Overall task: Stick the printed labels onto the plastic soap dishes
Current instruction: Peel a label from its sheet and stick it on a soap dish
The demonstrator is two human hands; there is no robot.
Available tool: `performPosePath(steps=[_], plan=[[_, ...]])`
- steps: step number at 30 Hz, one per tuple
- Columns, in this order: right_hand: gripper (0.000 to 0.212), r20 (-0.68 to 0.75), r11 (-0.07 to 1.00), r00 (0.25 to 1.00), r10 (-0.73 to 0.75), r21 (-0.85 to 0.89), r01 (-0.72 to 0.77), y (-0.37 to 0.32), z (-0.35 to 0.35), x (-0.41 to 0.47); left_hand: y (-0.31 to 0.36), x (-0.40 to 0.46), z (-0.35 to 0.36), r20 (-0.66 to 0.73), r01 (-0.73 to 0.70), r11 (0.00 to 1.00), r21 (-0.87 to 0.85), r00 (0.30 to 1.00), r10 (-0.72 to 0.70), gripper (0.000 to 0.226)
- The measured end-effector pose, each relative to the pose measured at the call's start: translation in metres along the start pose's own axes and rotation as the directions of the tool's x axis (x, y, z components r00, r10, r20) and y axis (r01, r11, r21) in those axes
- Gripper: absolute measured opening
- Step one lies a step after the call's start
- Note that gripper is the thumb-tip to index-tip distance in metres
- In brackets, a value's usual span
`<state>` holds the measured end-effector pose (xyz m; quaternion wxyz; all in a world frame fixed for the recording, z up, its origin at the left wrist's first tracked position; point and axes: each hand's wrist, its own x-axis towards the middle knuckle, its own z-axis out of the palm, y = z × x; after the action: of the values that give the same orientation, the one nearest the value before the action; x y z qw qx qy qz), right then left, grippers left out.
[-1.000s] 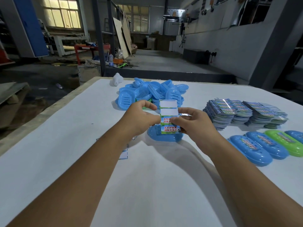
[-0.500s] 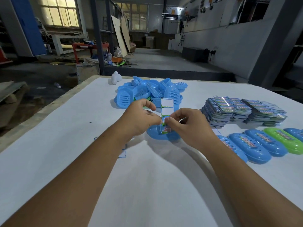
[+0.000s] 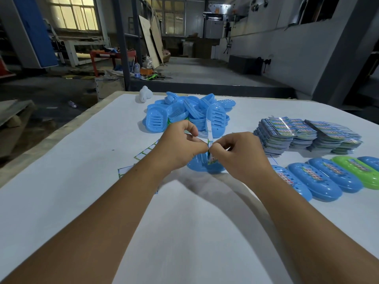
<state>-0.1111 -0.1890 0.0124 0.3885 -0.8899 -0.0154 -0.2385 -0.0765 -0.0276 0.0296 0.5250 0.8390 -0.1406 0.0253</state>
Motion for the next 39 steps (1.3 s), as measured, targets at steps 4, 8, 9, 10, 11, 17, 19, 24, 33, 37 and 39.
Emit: performPosePath(steps=[4,8,9,10,11,17,19,24,33,37,39], plan=[[0.027,0.003,1.000,1.000,0.000,0.004,0.000,0.001,0.001,0.000,-0.002,0.002,0.001,-0.013,0.009,1.000,-0.017,1.000,-0.009,0.028],[0.022,-0.027,0.999,0.999,0.041,0.034,-0.040,0.006,-0.001,0.004,-0.004,0.004,-0.001,-0.046,0.028,0.996,-0.086,0.998,-0.032,0.024],[0.022,-0.032,0.998,0.998,0.052,0.043,-0.051,0.007,-0.001,0.005,-0.005,0.005,-0.002,-0.064,0.034,0.995,-0.097,0.997,-0.040,0.022],[0.023,-0.035,0.997,0.997,0.064,0.049,-0.062,0.008,-0.002,0.006,-0.005,0.006,-0.003,-0.081,0.042,0.994,-0.100,0.995,-0.051,0.020],[0.024,-0.036,0.996,0.997,0.073,0.052,-0.071,0.009,-0.003,0.007,-0.005,0.007,-0.004,-0.096,0.055,0.994,-0.097,0.993,-0.064,0.018],[0.038,-0.034,0.984,0.989,0.145,0.114,-0.140,0.013,-0.006,0.010,-0.010,0.018,-0.009,-0.141,0.187,0.976,-0.112,0.969,-0.202,0.022],[0.041,-0.039,0.980,0.986,0.164,0.120,-0.159,0.014,-0.006,0.011,-0.011,0.022,-0.011,-0.155,0.227,0.968,-0.105,0.958,-0.242,0.027],[0.044,-0.030,0.973,0.980,0.199,0.124,-0.194,0.017,-0.006,0.013,-0.027,0.025,-0.022,-0.272,0.233,0.928,0.291,0.950,-0.153,0.017],[0.036,-0.017,0.985,0.988,0.156,0.078,-0.155,0.016,-0.003,0.010,-0.038,0.014,-0.033,-0.253,0.277,0.451,0.848,0.961,-0.115,0.018],[0.032,-0.048,0.995,0.994,0.093,0.030,-0.092,0.014,-0.002,0.008,-0.023,0.011,-0.019,-0.243,0.074,0.881,0.468,0.969,0.048,0.010],[0.031,-0.068,0.999,0.997,0.044,-0.006,-0.044,0.012,-0.001,0.007,-0.013,0.007,-0.006,-0.146,-0.050,0.985,0.164,0.986,0.075,0.010]])
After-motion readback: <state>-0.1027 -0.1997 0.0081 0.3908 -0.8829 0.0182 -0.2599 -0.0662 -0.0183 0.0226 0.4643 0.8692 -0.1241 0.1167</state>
